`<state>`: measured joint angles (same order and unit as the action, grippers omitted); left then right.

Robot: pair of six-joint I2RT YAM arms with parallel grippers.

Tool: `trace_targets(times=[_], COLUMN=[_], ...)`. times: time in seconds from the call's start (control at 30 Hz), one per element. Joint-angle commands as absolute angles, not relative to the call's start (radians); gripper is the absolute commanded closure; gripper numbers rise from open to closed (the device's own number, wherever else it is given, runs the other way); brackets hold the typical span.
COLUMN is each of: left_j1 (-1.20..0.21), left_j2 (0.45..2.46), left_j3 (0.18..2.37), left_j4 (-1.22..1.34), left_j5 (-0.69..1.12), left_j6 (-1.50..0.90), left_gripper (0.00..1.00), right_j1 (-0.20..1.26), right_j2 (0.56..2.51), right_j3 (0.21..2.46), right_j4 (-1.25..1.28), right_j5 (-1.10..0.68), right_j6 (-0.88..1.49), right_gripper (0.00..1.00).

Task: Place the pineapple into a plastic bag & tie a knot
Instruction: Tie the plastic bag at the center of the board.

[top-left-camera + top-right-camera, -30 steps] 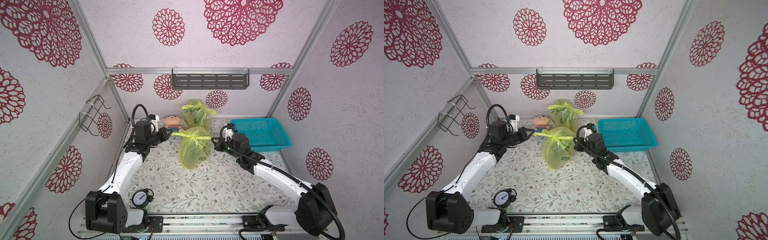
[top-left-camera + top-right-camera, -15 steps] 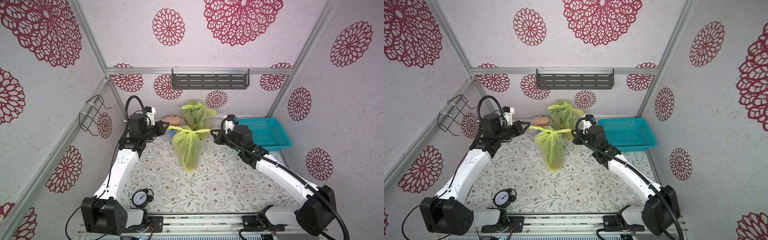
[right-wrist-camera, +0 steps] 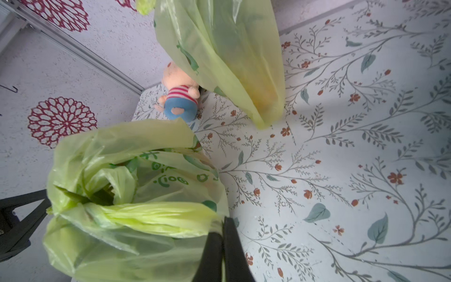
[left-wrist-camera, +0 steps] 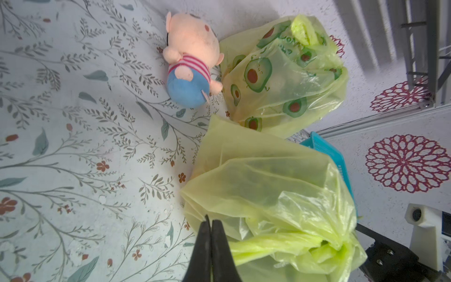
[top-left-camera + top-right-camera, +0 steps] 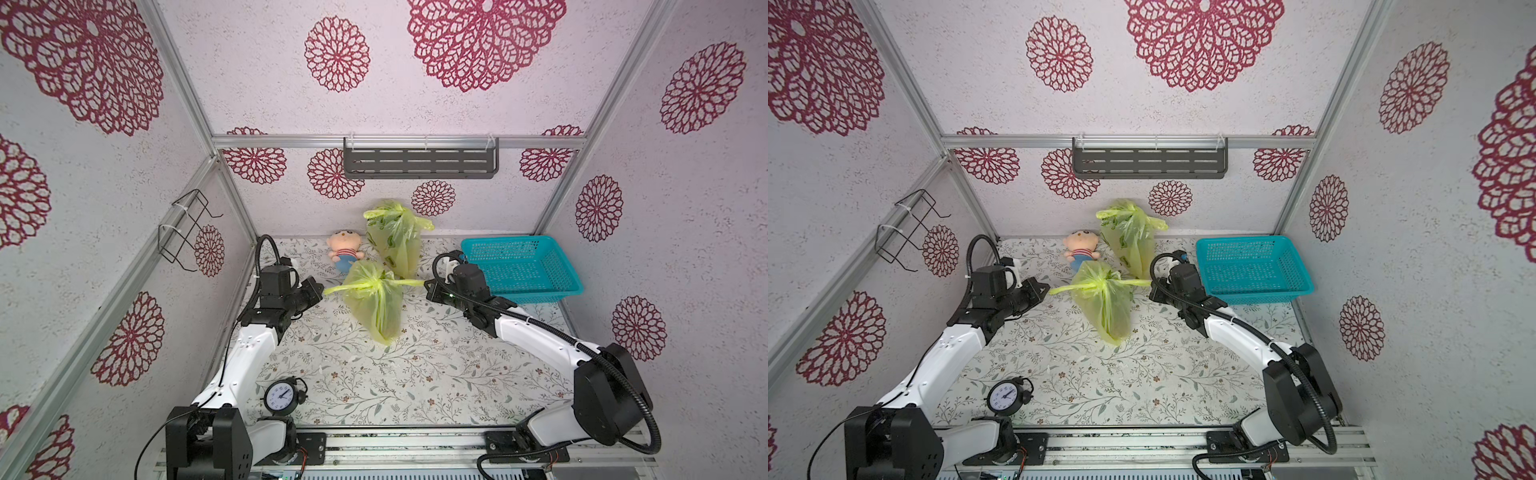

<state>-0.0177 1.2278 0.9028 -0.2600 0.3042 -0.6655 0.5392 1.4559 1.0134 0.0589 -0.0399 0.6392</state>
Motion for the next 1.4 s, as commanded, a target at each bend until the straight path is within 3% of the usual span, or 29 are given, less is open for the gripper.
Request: trace_targets(times=[0.0, 0.17, 0.37, 0.73, 1.03, 1.1, 1.17, 1.37], left_j1=[0.077, 0.080, 0.079, 0.079, 0.045, 0.037, 0.037, 0.043], left_j2=[1.209, 1.243, 1.314, 1.299, 1.298, 1.297, 1.293, 1.244], left_j3=[1.006, 1.146, 1.152, 0.805, 0.903, 0.939, 0.967, 1.029], left_j4=[-0.301, -0.303, -0.236, -0.048, 0.047, 0.015, -0.023, -0.144], left_j5=[0.089, 0.141, 0.213, 0.200, 0.440, 0.450, 0.436, 0.298], left_j6=[-0.615, -0.590, -0.636, -0.838, -0.775, -0.768, -0.771, -0.705], left_gripper=[1.00, 1.00, 1.00, 1.00, 0.99, 0.90, 0.74, 0.31], right_j1=[0.450, 0.446, 0.429, 0.385, 0.427, 0.429, 0.428, 0.428], right_j2=[1.397, 1.382, 1.407, 1.435, 1.460, 1.462, 1.461, 1.395], right_j3=[1.097, 1.196, 1.203, 0.963, 1.088, 1.115, 1.142, 1.127], right_j4=[-0.063, -0.079, -0.055, 0.030, 0.180, 0.181, 0.162, 0.196], right_j5=[0.287, 0.293, 0.272, 0.326, -0.172, -0.241, -0.264, -0.218], right_j6=[0.605, 0.557, 0.557, 0.631, 0.453, 0.450, 0.457, 0.450], right_gripper=[1.00, 1.00, 1.00, 1.00, 1.00, 0.89, 0.63, 0.18])
